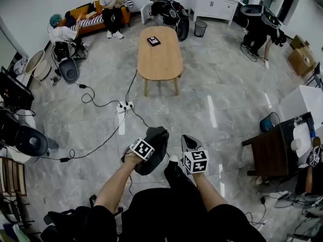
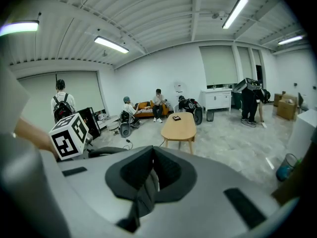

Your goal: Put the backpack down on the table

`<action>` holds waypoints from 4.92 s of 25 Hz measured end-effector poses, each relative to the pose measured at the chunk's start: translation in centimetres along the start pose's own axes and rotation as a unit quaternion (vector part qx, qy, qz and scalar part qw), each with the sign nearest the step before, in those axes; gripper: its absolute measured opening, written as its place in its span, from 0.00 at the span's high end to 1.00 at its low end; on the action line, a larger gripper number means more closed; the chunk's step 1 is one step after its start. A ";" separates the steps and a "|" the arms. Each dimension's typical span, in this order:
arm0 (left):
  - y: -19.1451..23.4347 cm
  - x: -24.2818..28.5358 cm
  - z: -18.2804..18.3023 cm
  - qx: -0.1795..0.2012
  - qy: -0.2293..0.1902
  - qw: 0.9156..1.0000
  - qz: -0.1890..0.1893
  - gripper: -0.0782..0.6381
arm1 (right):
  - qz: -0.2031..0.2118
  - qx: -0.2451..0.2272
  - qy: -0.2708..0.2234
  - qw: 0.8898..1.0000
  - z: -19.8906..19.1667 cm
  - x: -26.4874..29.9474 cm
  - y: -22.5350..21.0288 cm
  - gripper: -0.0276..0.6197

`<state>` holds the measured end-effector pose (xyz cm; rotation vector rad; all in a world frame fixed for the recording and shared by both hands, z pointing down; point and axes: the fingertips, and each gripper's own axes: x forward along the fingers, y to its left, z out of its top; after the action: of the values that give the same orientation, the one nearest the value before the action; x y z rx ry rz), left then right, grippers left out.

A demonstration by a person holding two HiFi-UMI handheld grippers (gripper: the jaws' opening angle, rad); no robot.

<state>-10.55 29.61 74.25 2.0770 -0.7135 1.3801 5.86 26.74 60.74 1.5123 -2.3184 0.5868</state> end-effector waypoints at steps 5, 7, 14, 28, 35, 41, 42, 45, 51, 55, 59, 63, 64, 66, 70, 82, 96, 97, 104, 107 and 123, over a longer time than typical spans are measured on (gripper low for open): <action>2.7 0.6 3.9 0.003 0.002 1.000 0.003 0.77 | 0.018 0.001 0.003 1.000 2.8 4.3 -2.2 0.94; 3.9 0.8 5.3 -0.003 0.008 1.000 0.001 0.77 | 0.023 0.002 0.000 1.000 4.1 6.0 -3.3 0.94; 7.2 1.5 10.4 -0.001 0.010 1.000 0.022 0.77 | 0.031 0.002 -0.009 0.999 7.8 9.8 -7.5 0.94; 11.8 -0.7 17.6 -0.013 -0.044 0.996 0.073 0.77 | 0.051 0.012 -0.009 0.999 10.4 13.8 -11.1 0.94; 12.8 -0.6 18.5 -0.031 -0.060 0.994 0.081 0.77 | 0.040 0.029 -0.009 0.999 10.4 14.3 -12.6 0.94; 14.7 0.2 19.4 -0.032 -0.055 0.995 0.071 0.77 | 0.030 0.031 0.001 0.999 10.4 16.2 -13.0 0.94; 14.9 0.8 19.6 -0.033 -0.053 0.996 0.065 0.77 | 0.028 0.030 0.003 0.999 10.5 16.6 -13.2 0.94; 16.0 2.2 20.3 -0.031 -0.049 0.997 0.051 0.77 | 0.023 0.026 0.009 0.999 11.2 18.5 -13.4 0.94; 19.0 3.6 22.3 -0.021 -0.047 0.998 0.025 0.77 | 0.019 0.010 0.013 1.000 14.2 23.2 -13.4 0.94; 21.8 3.7 23.7 -0.011 -0.048 0.999 0.015 0.77 | 0.018 0.002 0.009 1.000 16.5 26.2 -12.4 0.94; 24.7 3.8 24.5 -0.002 -0.039 0.999 0.007 0.77 | 0.010 -0.002 0.006 1.000 18.2 28.9 -12.0 0.94; 27.3 3.2 25.5 0.009 -0.042 0.999 0.005 0.77 | -0.004 0.002 0.000 1.000 19.6 30.8 -11.8 0.94; 27.8 3.0 25.8 0.012 -0.042 0.999 0.005 0.77 | -0.007 0.004 -0.002 1.000 19.9 31.1 -11.8 0.94; 29.0 2.6 26.4 0.018 -0.044 0.999 0.009 0.77 | -0.011 0.006 -0.003 1.000 20.3 31.6 -11.6 0.94; 30.4 2.2 27.9 0.030 -0.054 0.998 0.008 0.77 | -0.020 0.005 0.004 1.000 20.4 32.0 -11.7 0.94; 30.8 3.1 29.8 0.012 -0.056 0.998 -0.013 0.77 | -0.024 0.004 0.017 1.000 20.3 33.3 -13.3 0.94; 31.5 6.3 36.7 0.036 -0.024 0.999 -0.024 0.77 | -0.012 0.028 0.012 0.999 22.9 38.9 -20.5 0.94; 31.8 6.7 37.7 0.037 -0.023 0.999 -0.025 0.77 | -0.012 0.031 0.012 0.999 23.3 39.6 -21.5 0.94; 32.4 8.0 44.1 0.040 -0.015 0.998 -0.036 0.77 | 0.002 0.059 0.017 0.998 25.5 43.5 -27.2 0.94; 32.6 7.9 47.4 0.049 -0.016 0.998 -0.032 0.77 | 0.004 0.066 0.008 0.998 27.3 44.2 -29.7 0.94; 31.8 9.7 59.6 0.109 -0.017 0.993 -0.041 0.77 | -0.040 0.135 -0.005 0.990 27.8 44.0 -39.0 0.94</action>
<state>9.45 -35.43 68.34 2.2752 -0.5033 1.4351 23.36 -35.83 63.69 1.7193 -2.2442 0.9047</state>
